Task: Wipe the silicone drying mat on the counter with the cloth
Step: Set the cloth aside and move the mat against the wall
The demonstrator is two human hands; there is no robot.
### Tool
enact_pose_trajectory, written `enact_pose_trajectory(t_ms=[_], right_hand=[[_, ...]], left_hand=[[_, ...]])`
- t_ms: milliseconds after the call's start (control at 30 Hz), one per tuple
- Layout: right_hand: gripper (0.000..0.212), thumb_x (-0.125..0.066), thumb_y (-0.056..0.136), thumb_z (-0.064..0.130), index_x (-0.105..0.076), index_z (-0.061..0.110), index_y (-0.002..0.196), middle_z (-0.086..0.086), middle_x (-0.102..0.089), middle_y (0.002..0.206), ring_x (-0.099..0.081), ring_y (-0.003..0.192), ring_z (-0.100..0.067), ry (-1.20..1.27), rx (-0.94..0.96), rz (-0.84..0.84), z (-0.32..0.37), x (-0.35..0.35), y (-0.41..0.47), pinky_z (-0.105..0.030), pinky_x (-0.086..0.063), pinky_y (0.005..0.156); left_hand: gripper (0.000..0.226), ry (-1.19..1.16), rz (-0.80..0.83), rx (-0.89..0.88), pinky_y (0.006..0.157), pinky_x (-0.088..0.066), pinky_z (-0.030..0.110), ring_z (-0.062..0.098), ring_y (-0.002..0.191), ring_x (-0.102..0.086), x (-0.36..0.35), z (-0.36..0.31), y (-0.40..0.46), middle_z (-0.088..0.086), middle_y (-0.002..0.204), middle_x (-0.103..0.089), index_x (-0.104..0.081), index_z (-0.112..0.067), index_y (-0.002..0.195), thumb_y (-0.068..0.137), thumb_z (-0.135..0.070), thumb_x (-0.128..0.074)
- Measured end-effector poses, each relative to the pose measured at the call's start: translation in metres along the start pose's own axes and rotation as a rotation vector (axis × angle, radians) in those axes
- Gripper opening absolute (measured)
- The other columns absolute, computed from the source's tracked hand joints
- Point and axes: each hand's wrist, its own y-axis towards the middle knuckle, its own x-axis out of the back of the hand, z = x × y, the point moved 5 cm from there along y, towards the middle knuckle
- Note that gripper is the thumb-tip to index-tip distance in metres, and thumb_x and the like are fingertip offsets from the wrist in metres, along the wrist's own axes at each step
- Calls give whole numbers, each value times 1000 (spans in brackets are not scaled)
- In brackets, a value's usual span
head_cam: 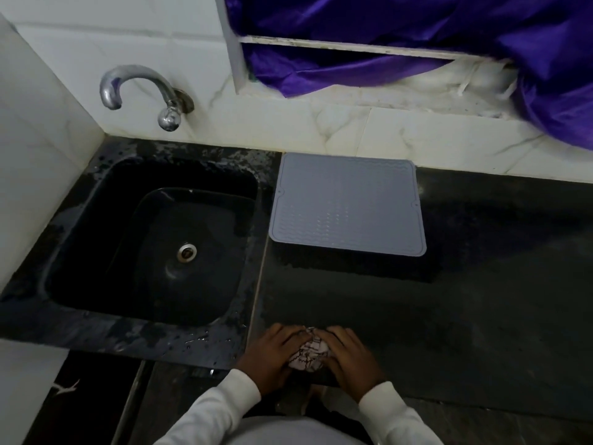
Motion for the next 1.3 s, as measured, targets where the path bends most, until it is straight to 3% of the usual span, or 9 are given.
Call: enact_pose_trajectory(t_ms=[133, 267, 400, 467, 567, 667, 867, 1067, 1300], right_hand=[[47, -52, 87, 16, -50, 26, 133, 4, -53, 125, -52, 111, -18, 46, 100, -119, 10, 20, 25, -29, -47, 90], [52, -58, 83, 11, -51, 27, 132, 7, -55, 123, -51, 109, -15, 72, 227, -179, 31, 49, 65, -27, -44, 95], [57, -64, 80, 2, -54, 26, 131, 9, -57, 124, -51, 106, -12, 93, 368, -192, 71, 70, 114, -18, -36, 98], [55, -66, 79, 1, -56, 21, 129, 6, -59, 124, -51, 108, -13, 94, 443, -174, 99, 71, 139, -13, -33, 98], [53, -66, 78, 1, -57, 18, 128, 2, -61, 124, -51, 110, -13, 98, 554, -129, 149, 69, 175, -20, -39, 98], [53, -69, 78, 4, -58, 24, 125, 7, -61, 118, -51, 106, -11, 84, 664, -67, 208, 60, 209, -21, -43, 93], [51, -73, 75, 6, -60, 25, 121, 12, -62, 112, -52, 100, -10, 14, 872, -23, 335, 24, 286, -14, -39, 90], [49, -74, 75, 7, -62, 23, 120, 6, -64, 113, -53, 102, -15, -27, 963, 28, 439, -23, 370, -24, -43, 90], [50, -69, 78, 6, -57, 29, 120, 1, -63, 114, -54, 107, -19, -38, 771, 104, 494, -98, 476, -33, -48, 90]], left_hand=[[71, -29, -134, 12, 96, -46, 30, 24, 108, -56, 17, 3, 8, 2, 134, -54, -48, -19, 139, 73, -14, -73], [73, 19, -259, 98, 100, -44, 33, 26, 110, -58, 52, 18, 17, 3, 135, -56, -47, -21, 140, 73, -11, -76], [73, 39, -399, 287, 95, -50, 37, 25, 116, -56, 93, 40, 7, -1, 140, -49, -47, -26, 141, 75, -14, -76], [67, 21, -504, 388, 96, -50, 37, 23, 124, -53, 118, 52, -8, 1, 144, -44, -49, -25, 140, 79, -20, -75], [64, 3, -670, 535, 94, -52, 35, 18, 125, -52, 156, 67, -38, -1, 143, -40, -52, -22, 134, 76, -27, -78], [57, 32, -801, 626, 90, -54, 36, 15, 120, -54, 191, 85, -73, -2, 138, -42, -55, -22, 125, 73, -21, -77], [53, 95, -1008, 840, 87, -51, 26, 8, 103, -54, 262, 151, -151, -2, 127, -40, -60, -24, 119, 71, -16, -81], [55, 156, -1014, 895, 89, -55, 37, 22, 102, -60, 324, 239, -207, 4, 121, -44, -60, -18, 118, 69, -6, -80], [61, 103, -861, 1083, 94, -49, 40, 33, 112, -53, 345, 347, -228, 12, 132, -41, -49, -10, 134, 76, -1, -65]])
